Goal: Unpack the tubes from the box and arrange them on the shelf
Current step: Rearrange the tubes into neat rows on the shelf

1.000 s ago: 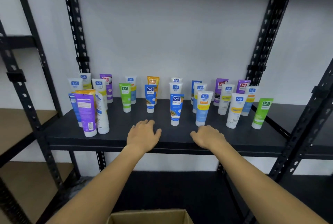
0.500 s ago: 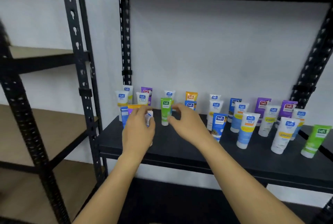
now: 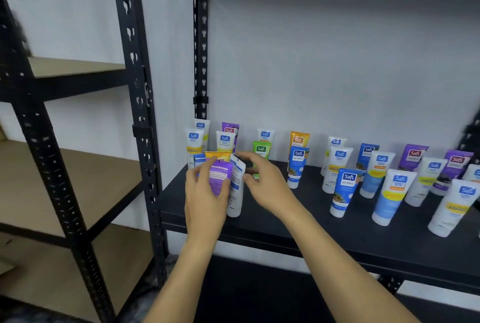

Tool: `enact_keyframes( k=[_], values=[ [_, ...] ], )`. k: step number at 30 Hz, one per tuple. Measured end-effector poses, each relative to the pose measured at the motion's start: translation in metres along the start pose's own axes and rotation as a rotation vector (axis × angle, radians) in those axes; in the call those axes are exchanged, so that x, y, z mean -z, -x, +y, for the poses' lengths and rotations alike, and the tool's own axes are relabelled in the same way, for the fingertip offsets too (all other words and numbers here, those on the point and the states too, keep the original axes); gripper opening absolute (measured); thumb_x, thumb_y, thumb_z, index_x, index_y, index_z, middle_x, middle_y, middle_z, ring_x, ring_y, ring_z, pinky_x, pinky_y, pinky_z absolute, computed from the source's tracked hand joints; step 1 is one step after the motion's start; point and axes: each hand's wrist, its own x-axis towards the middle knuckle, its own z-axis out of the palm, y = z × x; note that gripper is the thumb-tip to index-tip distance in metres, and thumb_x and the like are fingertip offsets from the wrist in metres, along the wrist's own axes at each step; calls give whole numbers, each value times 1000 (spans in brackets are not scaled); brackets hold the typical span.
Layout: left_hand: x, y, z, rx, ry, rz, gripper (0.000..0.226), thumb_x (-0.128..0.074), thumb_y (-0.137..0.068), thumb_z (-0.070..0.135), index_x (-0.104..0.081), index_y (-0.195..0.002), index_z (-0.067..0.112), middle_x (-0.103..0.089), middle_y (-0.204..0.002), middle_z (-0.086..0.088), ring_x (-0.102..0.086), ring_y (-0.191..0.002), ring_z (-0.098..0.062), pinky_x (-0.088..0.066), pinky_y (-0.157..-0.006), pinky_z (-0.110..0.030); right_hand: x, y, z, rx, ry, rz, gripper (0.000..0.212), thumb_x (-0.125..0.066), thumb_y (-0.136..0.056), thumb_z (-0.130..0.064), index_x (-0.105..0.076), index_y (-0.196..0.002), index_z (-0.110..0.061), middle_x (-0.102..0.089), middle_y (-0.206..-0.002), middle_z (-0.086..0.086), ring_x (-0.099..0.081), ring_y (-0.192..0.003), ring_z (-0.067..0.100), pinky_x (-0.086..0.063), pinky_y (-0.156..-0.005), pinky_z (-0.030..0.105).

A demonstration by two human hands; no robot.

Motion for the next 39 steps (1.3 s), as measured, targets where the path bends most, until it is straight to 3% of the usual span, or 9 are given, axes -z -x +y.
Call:
enact_keyframes(
  k=[4,9,14,20,25,30,35,39],
  values=[
    [-3,0,-2,-29,-70,-10,58,-66,-91,35,-43,-144,35,-40,-132,6,-44,-115,-2,-48,-80,-23,0,-5,11,4,46,-3,41,-54,-101,-12,-53,-136,-35,-56,-136,-14,-52,-100,-9,-41,-63,2],
    [0,-4,-1,-79,-187,-16,56,-65,-92,36,-41,-143,39,-39,-124,7,-48,-110,-7,-55,-76,-32,1,-10,16,40,85,22,42,-56,-100,-10,-56,-135,-33,-62,-131,-13,-53,-103,-4,-46,-79,9],
    [6,-10,-2,-65,-207,-37,52,-69,-87,42,-43,-132,40,-44,-121,10,-55,-106,-10,-59,-74,-39,1,-13,18,51,88,21,42,-61,-97,-14,-59,-134,-35,-64,-115,-18,-56,-85,-12,-39,-67,4],
    [12,-15,-5,-48,-66,-63,35,-65,-93,25,-47,-121,36,-63,-114,9,-65,-98,-12,-61,-76,-41,-7,-13,22,109,61,47,48,-64,-94,-15,-55,-137,-36,-63,-120,-11,-61,-92,-2,-47,-75,12],
    [16,-17,-10,24,133,-96,45,-67,-93,17,-42,-124,38,-67,-114,9,-70,-97,-9,-62,-76,-37,-19,-8,29,72,-42,74,68,-68,-92,-20,-37,-149,-41,-52,-121,-13,-61,-95,2,-47,-71,12],
    [17,-12,-19,39,245,-83,55,-73,-87,16,-36,-126,31,-62,-121,3,-66,-107,-13,-60,-85,-38,-29,-7,33,54,-145,71,77,-71,-91,-23,-28,-150,-44,-50,-141,-11,-58,-114,5,-56,-88,26],
    [15,-2,-28,4,230,-59,51,-70,-89,14,-39,-127,27,-60,-118,8,-63,-107,-5,-59,-86,-32,-39,-1,36,54,-204,40,76,-69,-92,-17,-27,-151,-44,-55,-126,-21,-57,-111,-10,-53,-83,11],
    [14,5,-33,1,245,-36,51,-69,-90,22,-39,-131,30,-58,-120,13,-62,-110,-6,-56,-86,-24,-46,0,38,52,-216,66,76,-69,-93,-16,-28,-152,-40,-58,-128,-16,-59,-113,-3,-54,-87,16]
  ],
)
